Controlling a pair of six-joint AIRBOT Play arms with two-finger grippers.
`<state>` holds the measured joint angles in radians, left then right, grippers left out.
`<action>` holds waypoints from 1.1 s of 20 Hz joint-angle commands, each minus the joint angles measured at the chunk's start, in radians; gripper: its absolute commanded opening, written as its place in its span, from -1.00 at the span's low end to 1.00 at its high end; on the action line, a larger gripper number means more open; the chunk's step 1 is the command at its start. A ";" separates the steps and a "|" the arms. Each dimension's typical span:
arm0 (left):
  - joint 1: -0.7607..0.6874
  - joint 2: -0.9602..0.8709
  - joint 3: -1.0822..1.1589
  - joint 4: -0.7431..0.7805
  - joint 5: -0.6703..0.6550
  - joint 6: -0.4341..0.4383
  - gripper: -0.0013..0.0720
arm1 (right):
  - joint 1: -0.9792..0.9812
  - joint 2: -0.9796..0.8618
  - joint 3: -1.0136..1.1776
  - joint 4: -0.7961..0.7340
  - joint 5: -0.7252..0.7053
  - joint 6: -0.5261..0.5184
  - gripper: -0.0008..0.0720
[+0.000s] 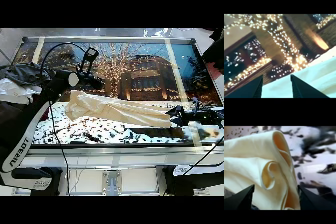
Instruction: Fold the shirts.
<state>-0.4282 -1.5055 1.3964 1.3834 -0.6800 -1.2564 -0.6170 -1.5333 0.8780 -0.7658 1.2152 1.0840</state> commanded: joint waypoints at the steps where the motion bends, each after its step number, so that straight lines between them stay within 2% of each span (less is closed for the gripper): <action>1: -0.015 -0.038 0.003 -0.008 -0.032 0.000 0.03 | 0.084 -0.010 0.000 -0.002 -0.041 -0.005 0.48; 3: -0.019 -0.056 0.003 -0.008 -0.071 0.000 0.03 | 0.123 -0.009 0.000 0.016 -0.050 -0.005 -0.03; 4: -0.021 -0.064 0.002 -0.008 -0.089 0.000 0.03 | 0.136 -0.009 0.000 0.037 -0.047 -0.005 -0.40; 5: -0.025 -0.075 0.002 -0.011 -0.104 0.000 0.03 | 0.145 -0.007 0.001 0.068 -0.028 -0.010 -0.96; 7: -0.034 -0.099 0.002 -0.064 -0.115 0.000 -0.02 | 0.146 0.017 0.007 0.143 0.044 -0.061 -0.95; 9: -0.054 -0.139 0.002 -0.151 -0.115 0.001 -0.76 | 0.146 0.072 0.035 0.161 0.113 -0.059 -0.95; 10: -0.072 -0.166 0.002 -0.180 -0.116 0.002 -0.93 | 0.146 0.113 0.056 0.161 0.141 -0.053 -0.95; 13: -0.145 -0.238 0.002 -0.233 -0.118 0.002 -0.93 | 0.146 0.245 0.122 0.161 0.182 0.040 -0.95; 16: -0.233 -0.275 0.002 -0.241 -0.100 0.006 -0.93 | 0.169 0.340 0.208 0.156 0.184 0.087 -0.95; 22: -0.317 -0.260 0.004 -0.277 0.068 0.004 -0.93 | 0.352 0.354 0.402 0.106 0.219 0.155 -0.95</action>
<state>-0.7155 -1.7729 1.3991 1.1263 -0.6910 -1.2522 -0.3462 -1.1938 1.1992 -0.6315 1.4254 1.1976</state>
